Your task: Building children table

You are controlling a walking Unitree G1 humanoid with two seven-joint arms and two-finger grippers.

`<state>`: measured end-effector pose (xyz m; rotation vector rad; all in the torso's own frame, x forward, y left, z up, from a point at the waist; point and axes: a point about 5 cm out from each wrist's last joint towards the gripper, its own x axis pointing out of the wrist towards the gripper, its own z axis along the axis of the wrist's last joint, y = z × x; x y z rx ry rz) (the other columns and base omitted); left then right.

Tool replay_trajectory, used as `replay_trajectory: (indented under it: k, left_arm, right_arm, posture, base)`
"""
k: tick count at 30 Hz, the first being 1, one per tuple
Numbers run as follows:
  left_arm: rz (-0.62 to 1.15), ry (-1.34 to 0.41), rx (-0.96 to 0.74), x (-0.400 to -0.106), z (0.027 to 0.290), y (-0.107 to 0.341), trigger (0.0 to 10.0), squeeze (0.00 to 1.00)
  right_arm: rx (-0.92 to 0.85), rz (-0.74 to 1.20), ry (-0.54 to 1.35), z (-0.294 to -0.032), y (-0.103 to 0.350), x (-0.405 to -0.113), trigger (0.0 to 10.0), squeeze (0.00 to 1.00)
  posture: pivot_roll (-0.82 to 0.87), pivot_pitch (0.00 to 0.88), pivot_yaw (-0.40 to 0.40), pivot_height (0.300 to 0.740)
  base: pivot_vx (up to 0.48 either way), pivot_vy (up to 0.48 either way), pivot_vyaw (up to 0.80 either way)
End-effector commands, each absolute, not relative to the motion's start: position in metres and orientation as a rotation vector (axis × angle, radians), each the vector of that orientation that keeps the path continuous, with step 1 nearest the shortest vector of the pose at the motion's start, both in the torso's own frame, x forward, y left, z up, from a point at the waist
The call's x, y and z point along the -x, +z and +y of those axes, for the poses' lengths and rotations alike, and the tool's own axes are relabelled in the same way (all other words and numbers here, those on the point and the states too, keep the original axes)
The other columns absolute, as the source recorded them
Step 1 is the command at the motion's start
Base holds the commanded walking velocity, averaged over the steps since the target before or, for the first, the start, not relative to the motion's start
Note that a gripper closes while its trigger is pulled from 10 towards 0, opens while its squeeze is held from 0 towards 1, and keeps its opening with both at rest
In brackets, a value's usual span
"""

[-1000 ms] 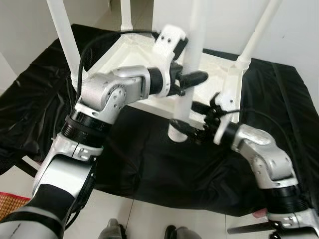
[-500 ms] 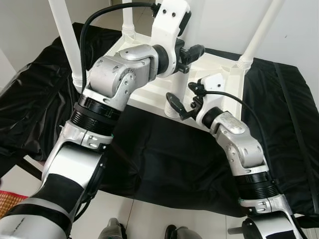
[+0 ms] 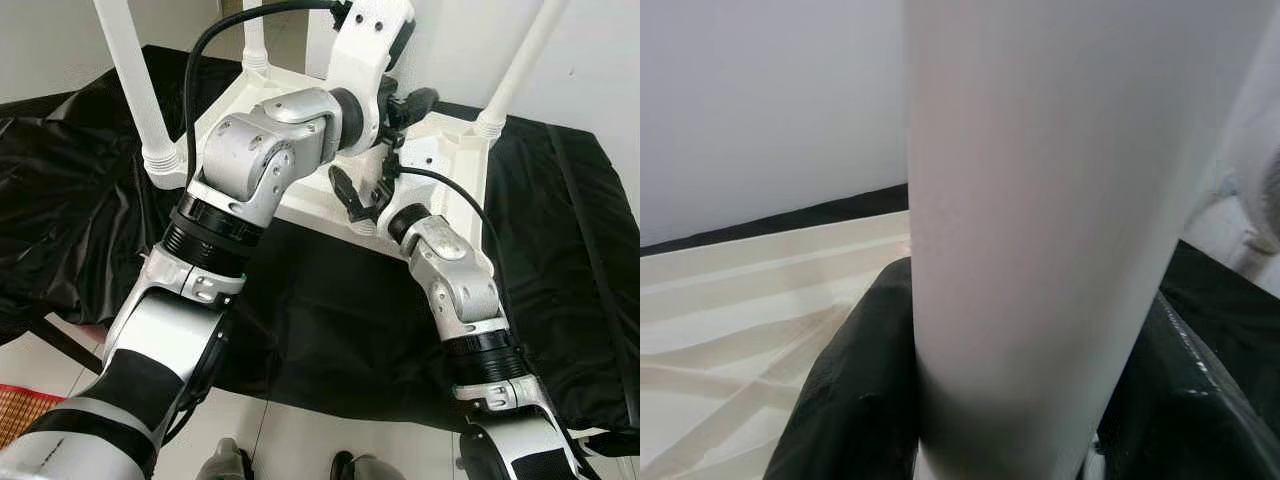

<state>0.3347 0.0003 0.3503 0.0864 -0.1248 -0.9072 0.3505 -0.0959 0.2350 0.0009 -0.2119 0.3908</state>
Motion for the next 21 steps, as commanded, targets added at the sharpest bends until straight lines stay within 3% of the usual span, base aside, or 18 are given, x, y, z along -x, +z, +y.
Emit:
replay_trajectory:
  k: [1, 2, 5, 6, 7, 8, 10, 11, 12, 21]
  left_arm:
    - [-0.176, -0.903, -0.103, -0.329, -0.0043, 0.3613, 10.0, 0.0]
    - [-0.177, -0.905, -0.103, -0.3286, -0.0047, 0.3616, 10.0, 0.0]
    - [-0.178, -0.906, -0.103, -0.3283, -0.005, 0.3618, 10.0, 0.0]
    - [-0.181, -0.907, -0.106, -0.3279, -0.0055, 0.3621, 10.0, 0.0]
    - [-0.183, -0.908, -0.108, -0.3274, -0.006, 0.3622, 10.0, 0.0]
    - [-0.183, -0.91, -0.108, -0.327, -0.0064, 0.3622, 10.0, 0.0]
    - [-0.183, -0.911, -0.11, -0.3266, -0.0067, 0.3622, 10.0, 0.0]
    - [-0.183, -0.912, -0.111, -0.3264, -0.0071, 0.362, 10.0, 0.0]
    - [-0.182, -0.913, -0.111, -0.3263, -0.0073, 0.3619, 10.0, 0.0]
    - [-0.2, -0.908, -0.152, -0.3252, -0.0112, 0.3596, 10.0, 0.0]
  right_arm:
    - [-0.01, -0.222, 0.37, -0.098, 0.2372, -0.3541, 7.4, 0.0]
    - [-0.014, -0.215, 0.367, -0.0978, 0.2364, -0.3551, 5.8, 0.0]
    - [-0.016, -0.209, 0.365, -0.0977, 0.2356, -0.3558, 5.8, 0.0]
    - [-0.015, -0.206, 0.362, -0.0975, 0.2348, -0.3567, 4.2, 0.0]
    - [-0.012, -0.208, 0.362, -0.0972, 0.2341, -0.3569, 4.8, 0.0]
    - [-0.009, -0.211, 0.363, -0.097, 0.2337, -0.3567, 3.8, 0.0]
    - [-0.006, -0.213, 0.364, -0.0969, 0.2334, -0.3565, 3.3, 0.0]
    - [-0.005, -0.215, 0.369, -0.0967, 0.2335, -0.3559, 1.1, 0.0]
    - [-0.003, -0.217, 0.37, -0.0968, 0.2338, -0.3556, 0.0, 0.0]
    - [0.064, -0.247, 0.373, -0.0986, 0.2385, -0.3548, 0.0, 0.0]
  posture:
    - [0.07, 0.12, -0.066, 0.74]
    - [0.07, 0.12, -0.066, 0.74]
    - [0.07, 0.12, -0.066, 0.74]
    - [0.07, 0.12, -0.066, 0.74]
    - [0.07, 0.12, -0.069, 0.74]
    - [0.07, 0.12, -0.069, 0.74]
    - [0.07, 0.12, -0.069, 0.74]
    - [0.07, 0.12, -0.069, 0.74]
    - [0.07, 0.12, -0.069, 0.74]
    - [0.06, 0.128, -0.066, 0.74]
  base:
    - [0.0, 0.0, 0.0]
    - [0.0, 0.0, 0.0]
    - [0.0, 0.0, 0.0]
    - [0.0, 0.0, 0.0]
    - [0.0, 0.0, 0.0]
    - [0.0, 0.0, 0.0]
    - [0.0, 0.0, 0.0]
    - [0.0, 0.0, 0.0]
    - [0.0, 0.0, 0.0]
    - [0.0, 0.0, 0.0]
